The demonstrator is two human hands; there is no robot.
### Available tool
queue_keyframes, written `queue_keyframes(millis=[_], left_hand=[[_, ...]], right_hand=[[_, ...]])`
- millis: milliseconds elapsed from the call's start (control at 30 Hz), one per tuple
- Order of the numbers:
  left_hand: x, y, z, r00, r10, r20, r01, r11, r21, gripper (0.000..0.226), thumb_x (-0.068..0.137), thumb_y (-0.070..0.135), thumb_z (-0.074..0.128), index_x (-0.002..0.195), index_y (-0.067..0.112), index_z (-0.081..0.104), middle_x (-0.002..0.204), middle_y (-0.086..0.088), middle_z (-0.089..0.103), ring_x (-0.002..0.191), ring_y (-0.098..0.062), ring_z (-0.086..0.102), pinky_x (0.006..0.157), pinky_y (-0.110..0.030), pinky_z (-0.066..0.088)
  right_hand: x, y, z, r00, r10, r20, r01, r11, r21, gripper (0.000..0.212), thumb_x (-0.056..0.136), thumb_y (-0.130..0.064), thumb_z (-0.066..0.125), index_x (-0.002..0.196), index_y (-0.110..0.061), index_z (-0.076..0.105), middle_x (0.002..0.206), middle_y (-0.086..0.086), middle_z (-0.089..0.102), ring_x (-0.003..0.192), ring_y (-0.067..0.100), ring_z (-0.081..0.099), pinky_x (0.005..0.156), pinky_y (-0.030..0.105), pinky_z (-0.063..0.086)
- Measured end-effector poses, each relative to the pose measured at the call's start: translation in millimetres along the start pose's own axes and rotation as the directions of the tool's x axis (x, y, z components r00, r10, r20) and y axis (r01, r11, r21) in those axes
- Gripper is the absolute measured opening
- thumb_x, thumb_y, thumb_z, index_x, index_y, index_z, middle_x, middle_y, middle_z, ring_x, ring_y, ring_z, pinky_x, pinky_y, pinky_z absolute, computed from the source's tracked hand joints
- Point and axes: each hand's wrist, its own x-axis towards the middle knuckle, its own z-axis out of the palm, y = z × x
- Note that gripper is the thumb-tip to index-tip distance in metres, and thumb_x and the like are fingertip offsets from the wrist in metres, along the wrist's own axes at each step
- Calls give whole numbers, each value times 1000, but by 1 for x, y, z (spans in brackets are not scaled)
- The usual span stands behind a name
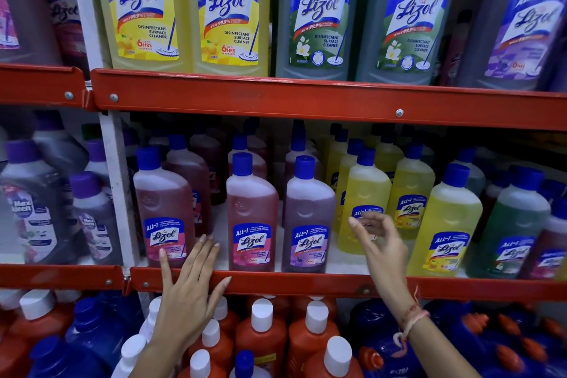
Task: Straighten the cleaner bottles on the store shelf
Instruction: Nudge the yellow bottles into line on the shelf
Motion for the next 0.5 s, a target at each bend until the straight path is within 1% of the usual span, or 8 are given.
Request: queue_keyframes(millis=[67, 133, 167, 200, 300, 400, 467, 500], left_hand=[[0, 1, -1, 1000, -2, -5, 2, 1000, -4, 66, 92, 56, 21, 145, 18, 31, 152, -3, 35, 147, -6, 2, 117, -62, 1], [0, 2, -2, 1000, -1, -16, 1, 1000, -10, 66, 92, 56, 21, 144, 18, 32, 151, -2, 36, 147, -5, 2, 117, -61, 1], [0, 2, -2, 1000, -2, -19, 2, 1000, -12, 65, 92, 56, 21, 144, 18, 33, 151, -2, 36, 147, -5, 1, 117, -60, 0], [0, 2, -2, 1000, -3, -20, 2, 1000, -13, 65, 92, 56, 21, 143, 18, 33, 151, -2, 37, 147, -4, 1, 117, -60, 0], [0, 1, -2, 1000, 0, -24, -1, 1000, -14, 66, 92, 56, 23, 144, 18, 34, 151, -3, 37, 147, -5, 2, 117, -60, 0], [0, 1, -1, 1000, 6, -22, -6, 1000, -4, 66, 91, 56, 25, 144, 17, 33, 152, -2, 35, 147, -6, 3, 116, -62, 3], [-1, 0, -1, 1000, 4, -21, -4, 1000, -3, 66, 91, 56, 24, 144, 17, 33, 152, -2, 34, 147, -6, 3, 117, -62, 3], [-1, 0, -1, 1000, 3, -21, -3, 1000, -5, 66, 91, 56, 24, 144, 18, 33, 152, -2, 34, 147, -6, 3, 117, -61, 2]], right_hand=[[8, 5, -7, 993, -22, -113, 9, 993, -114, 46, 77, -44, 68, 111, -17, 54, 109, 1, 60, 98, 16, 59, 70, 17, 50], [18, 9, -9, 992, 23, -121, -46, 981, -190, 61, 76, -45, 69, 123, -15, 46, 120, 5, 52, 106, 17, 53, 81, 28, 50], [23, 11, -10, 993, 74, -96, -92, 976, -199, 68, 75, -44, 70, 129, -14, 41, 125, 7, 50, 108, 15, 50, 86, 31, 47], [27, 10, -10, 989, 133, -59, -141, 974, -179, 73, 76, -41, 71, 134, -13, 36, 130, 8, 49, 110, 13, 46, 88, 30, 43], [36, 6, -13, 958, 264, 108, -261, 965, -39, 74, 82, -35, 67, 141, -14, 27, 143, 9, 43, 114, 12, 42, 90, 26, 32], [40, 6, -16, 916, 329, 229, -341, 940, 14, 68, 88, -34, 58, 144, -12, 25, 145, 12, 40, 114, 15, 43, 91, 28, 30], [41, 9, -17, 906, 347, 241, -364, 931, 26, 73, 88, -36, 59, 146, -13, 21, 148, 12, 37, 121, 18, 44, 95, 28, 31], [42, 12, -18, 903, 353, 244, -372, 927, 37, 73, 87, -35, 60, 146, -14, 22, 147, 11, 39, 118, 17, 47, 94, 26, 33]])
